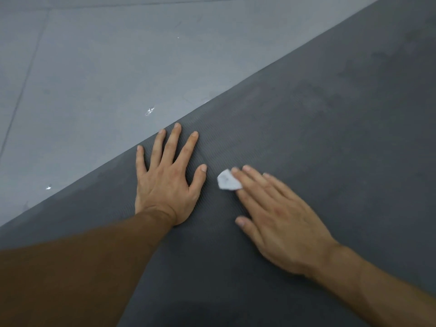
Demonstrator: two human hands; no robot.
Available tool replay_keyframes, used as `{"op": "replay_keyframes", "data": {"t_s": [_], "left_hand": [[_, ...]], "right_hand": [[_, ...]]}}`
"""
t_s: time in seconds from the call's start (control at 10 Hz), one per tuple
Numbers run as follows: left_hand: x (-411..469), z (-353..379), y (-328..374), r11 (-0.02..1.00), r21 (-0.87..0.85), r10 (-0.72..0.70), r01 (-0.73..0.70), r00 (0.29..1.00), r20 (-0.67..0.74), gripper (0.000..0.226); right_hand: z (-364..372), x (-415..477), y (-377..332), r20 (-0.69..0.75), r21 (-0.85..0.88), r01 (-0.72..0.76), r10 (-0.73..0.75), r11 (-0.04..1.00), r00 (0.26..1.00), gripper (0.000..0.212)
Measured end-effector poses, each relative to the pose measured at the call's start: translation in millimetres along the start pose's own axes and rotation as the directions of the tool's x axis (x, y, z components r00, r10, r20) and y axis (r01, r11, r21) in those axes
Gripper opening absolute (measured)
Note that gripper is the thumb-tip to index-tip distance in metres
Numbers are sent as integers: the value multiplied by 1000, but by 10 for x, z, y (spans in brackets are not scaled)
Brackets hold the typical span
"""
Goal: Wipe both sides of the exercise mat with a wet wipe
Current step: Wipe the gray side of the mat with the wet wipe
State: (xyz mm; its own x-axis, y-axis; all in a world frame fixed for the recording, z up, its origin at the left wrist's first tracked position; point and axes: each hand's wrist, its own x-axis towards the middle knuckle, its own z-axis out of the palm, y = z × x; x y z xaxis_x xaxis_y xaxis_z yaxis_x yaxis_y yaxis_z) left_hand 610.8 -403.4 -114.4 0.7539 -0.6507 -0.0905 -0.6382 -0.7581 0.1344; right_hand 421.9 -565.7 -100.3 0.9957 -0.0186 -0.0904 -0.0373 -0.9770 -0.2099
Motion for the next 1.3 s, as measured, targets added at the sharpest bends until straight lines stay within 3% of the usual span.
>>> {"op": "replay_keyframes", "data": {"t_s": [0.2, 0.3, 0.5, 0.7, 0.8, 1.0, 1.1, 1.2, 1.3], "left_hand": [[0, -1, -1, 1000, 2, 5, -5, 1000, 4, 68], [-1, -5, 0, 1000, 4, 5, -5, 1000, -4, 67], [-4, -11, -9, 1000, 5, 3, -3, 1000, 0, 68], [0, 2, -6, 1000, -2, 2, -2, 1000, -15, 68], [3, 2, -11, 1000, 5, 0, 0, 1000, -20, 68], [5, 3, -11, 1000, 8, 5, -5, 1000, -5, 68], [0, 3, -12, 1000, 8, 2, -2, 1000, -10, 68], [1, 0, -12, 1000, 4, 6, -6, 1000, -7, 68], [0, -1, -13, 1000, 2, 9, -9, 1000, -11, 68]], "right_hand": [[-150, 284, 909, -159, 27, -393, 392, 919, 906, 64], [-205, 358, 1108, -139, 98, -460, 470, 883, 872, 67], [-107, 217, 450, -50, 106, -302, 308, 948, 950, 71], [17, -98, -286, 47, 93, 33, -38, 995, 998, 66], [21, -89, -119, -18, 58, 5, -4, 998, 1000, 65], [-109, 161, 982, -198, 70, -391, 397, 918, 896, 65], [-167, 209, 1240, -190, 130, -482, 499, 867, 846, 68], [-138, 251, 972, -155, 151, -470, 491, 869, 857, 71], [-93, 197, 439, -94, 101, -324, 333, 941, 938, 71]]}}
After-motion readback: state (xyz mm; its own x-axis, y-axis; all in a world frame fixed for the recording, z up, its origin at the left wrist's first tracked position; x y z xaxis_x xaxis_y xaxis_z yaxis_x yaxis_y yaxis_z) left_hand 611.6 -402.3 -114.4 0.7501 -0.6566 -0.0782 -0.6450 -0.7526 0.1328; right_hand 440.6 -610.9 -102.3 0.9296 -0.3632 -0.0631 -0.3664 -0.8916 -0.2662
